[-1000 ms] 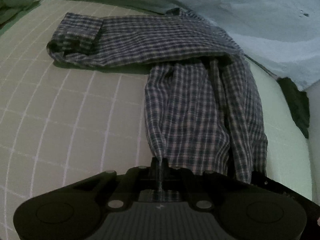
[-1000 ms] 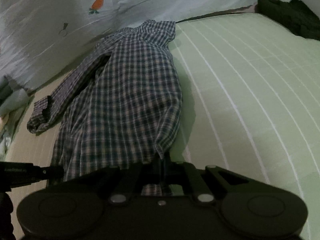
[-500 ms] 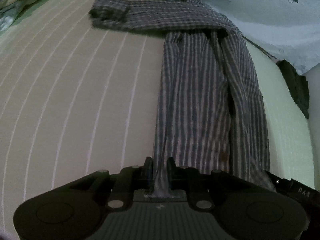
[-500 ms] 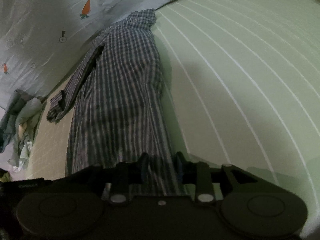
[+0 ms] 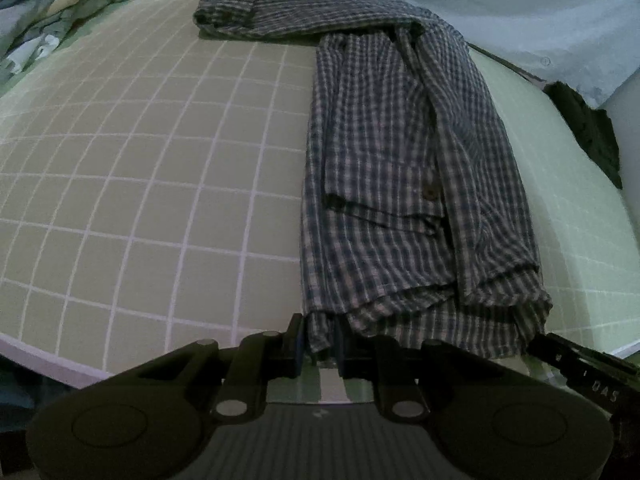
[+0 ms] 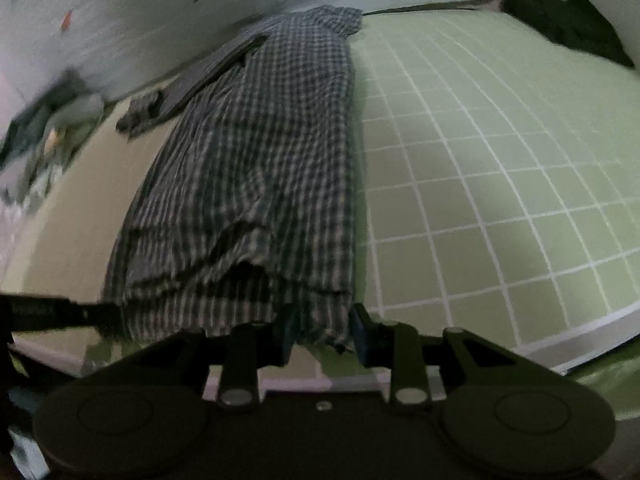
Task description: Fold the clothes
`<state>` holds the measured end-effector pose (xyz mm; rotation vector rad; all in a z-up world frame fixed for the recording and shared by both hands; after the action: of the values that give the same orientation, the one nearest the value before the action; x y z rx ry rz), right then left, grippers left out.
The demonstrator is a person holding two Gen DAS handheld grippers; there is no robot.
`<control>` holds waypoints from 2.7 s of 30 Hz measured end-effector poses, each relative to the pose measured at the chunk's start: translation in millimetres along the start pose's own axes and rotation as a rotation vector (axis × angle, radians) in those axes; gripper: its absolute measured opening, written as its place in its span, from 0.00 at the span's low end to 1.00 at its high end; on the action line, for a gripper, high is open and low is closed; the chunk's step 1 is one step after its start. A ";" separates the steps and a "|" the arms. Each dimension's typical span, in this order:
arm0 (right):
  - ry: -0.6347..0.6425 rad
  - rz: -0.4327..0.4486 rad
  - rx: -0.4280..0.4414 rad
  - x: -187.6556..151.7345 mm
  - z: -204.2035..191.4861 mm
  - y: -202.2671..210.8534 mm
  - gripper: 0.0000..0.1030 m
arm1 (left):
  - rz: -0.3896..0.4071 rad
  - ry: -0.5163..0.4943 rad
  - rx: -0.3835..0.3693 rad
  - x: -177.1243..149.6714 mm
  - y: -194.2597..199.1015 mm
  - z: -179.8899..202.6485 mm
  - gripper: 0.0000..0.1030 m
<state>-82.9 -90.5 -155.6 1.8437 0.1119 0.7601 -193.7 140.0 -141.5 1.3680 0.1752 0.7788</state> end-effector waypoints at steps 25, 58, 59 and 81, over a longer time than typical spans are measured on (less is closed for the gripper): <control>0.195 0.029 -0.082 -2.6 -47.9 -13.8 0.30 | 0.002 0.011 -0.019 -6.8 2.4 -9.1 0.02; -0.104 0.058 -0.355 133.2 -92.8 -47.2 0.97 | 0.132 0.091 0.018 200.6 10.1 -148.8 0.78; -0.114 0.067 -0.365 138.7 -92.9 -48.4 0.97 | 0.135 0.079 0.013 210.2 5.4 -149.3 0.78; -0.269 -0.015 -0.503 147.3 -84.0 -75.3 0.98 | 0.147 0.036 -0.096 304.1 -65.0 -160.6 0.22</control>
<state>8.2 70.1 -138.0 1.4422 -0.2211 0.4679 -29.0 448.9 -141.3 1.2872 0.0646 0.9233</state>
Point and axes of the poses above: each gripper's, at about its wrist camera, not at the fingertips, and y roughly against the way its jaws point, z to its right, x to its top, the point moved 1 cm from there along -y, roughly the way its jaws point, and after that the axes turned 7 degrees about -z, right-handed, at the moved point
